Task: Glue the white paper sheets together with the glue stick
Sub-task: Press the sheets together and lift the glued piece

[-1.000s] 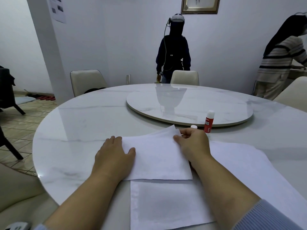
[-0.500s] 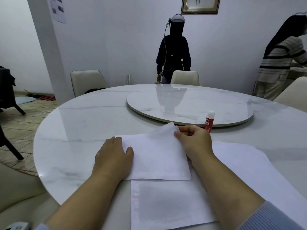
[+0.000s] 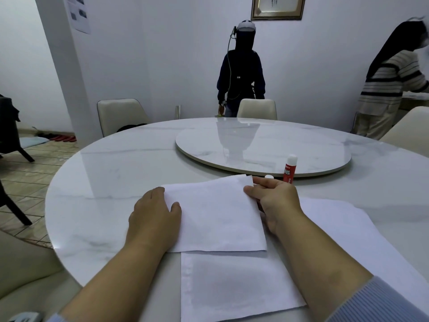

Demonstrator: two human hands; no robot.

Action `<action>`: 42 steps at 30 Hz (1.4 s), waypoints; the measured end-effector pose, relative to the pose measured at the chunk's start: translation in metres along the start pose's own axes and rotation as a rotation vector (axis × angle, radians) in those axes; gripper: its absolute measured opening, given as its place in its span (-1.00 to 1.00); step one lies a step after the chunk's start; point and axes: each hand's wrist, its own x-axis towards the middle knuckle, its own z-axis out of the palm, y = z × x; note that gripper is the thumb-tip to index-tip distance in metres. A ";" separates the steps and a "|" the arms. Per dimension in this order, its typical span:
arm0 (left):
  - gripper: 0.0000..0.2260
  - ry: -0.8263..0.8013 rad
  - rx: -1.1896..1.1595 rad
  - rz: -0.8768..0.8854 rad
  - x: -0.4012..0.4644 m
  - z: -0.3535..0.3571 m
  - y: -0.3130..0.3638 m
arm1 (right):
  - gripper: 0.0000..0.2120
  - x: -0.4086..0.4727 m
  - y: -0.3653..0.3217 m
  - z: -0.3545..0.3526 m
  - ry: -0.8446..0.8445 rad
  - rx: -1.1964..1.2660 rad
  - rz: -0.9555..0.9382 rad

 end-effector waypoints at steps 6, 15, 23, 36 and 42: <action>-0.50 0.084 -0.081 -0.003 0.002 -0.003 0.000 | -0.79 -0.004 -0.001 -0.001 -0.120 0.016 0.056; -0.53 0.106 -0.256 -0.027 0.005 -0.002 -0.005 | -0.80 0.004 0.000 -0.009 0.053 -0.286 -0.168; -0.49 0.021 -0.349 -0.097 0.008 -0.002 -0.010 | -0.72 -0.002 -0.010 -0.020 -0.210 -0.057 0.116; -0.81 -0.009 -0.290 -0.079 0.009 -0.005 -0.008 | -0.74 -0.002 -0.011 -0.030 -0.471 0.078 0.240; -0.84 0.057 -0.320 -0.035 0.008 -0.006 -0.007 | -0.71 -0.008 -0.013 -0.030 -0.613 0.072 0.241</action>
